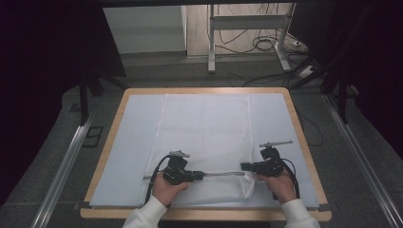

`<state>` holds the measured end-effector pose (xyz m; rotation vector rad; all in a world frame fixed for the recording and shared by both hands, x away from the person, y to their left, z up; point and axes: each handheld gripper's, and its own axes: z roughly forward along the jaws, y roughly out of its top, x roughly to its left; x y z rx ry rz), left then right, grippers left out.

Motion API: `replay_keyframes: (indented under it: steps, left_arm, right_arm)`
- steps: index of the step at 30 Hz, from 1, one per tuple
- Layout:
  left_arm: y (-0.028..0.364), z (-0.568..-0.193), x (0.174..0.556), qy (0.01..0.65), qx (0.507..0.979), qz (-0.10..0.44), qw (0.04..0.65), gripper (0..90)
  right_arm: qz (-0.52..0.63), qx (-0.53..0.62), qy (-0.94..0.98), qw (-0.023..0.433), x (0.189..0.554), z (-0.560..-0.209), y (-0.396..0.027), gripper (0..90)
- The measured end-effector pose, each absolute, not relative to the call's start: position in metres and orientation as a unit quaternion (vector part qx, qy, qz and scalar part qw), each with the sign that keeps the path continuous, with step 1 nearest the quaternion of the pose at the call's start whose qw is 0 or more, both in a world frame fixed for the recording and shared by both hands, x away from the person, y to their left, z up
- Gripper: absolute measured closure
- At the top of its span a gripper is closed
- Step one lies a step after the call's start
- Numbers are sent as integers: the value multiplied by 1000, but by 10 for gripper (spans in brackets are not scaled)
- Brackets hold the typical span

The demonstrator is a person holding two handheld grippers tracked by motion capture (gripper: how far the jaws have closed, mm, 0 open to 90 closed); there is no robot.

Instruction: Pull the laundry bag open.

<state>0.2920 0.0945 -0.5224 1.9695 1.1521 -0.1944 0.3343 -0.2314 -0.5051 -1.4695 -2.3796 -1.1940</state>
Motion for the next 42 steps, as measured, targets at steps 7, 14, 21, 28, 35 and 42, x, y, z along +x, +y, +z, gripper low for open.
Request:
replay_keyframes:
  steps: [7, 14, 21, 28, 35, 42]
  left_arm:
    - [103, -523, 292, 467, 778, -74, 414, 867]
    - [111, -522, 291, 470, 776, -73, 415, 867]
    - [113, -521, 289, 472, 775, -71, 415, 866]
    - [117, -520, 288, 471, 774, -72, 417, 867]
    - [125, -522, 288, 482, 771, -58, 413, 866]
    - [130, -523, 287, 484, 772, -53, 408, 866]
  right_arm:
    - [-391, -484, -781, 50, 335, -506, -232, 885]
    - [-390, -483, -782, 49, 335, -506, -232, 885]
    - [-390, -483, -782, 49, 335, -506, -232, 885]
    - [-388, -483, -783, 48, 335, -507, -232, 885]
    - [-388, -483, -783, 48, 335, -507, -232, 885]
    - [-388, -484, -783, 48, 335, -507, -233, 885]
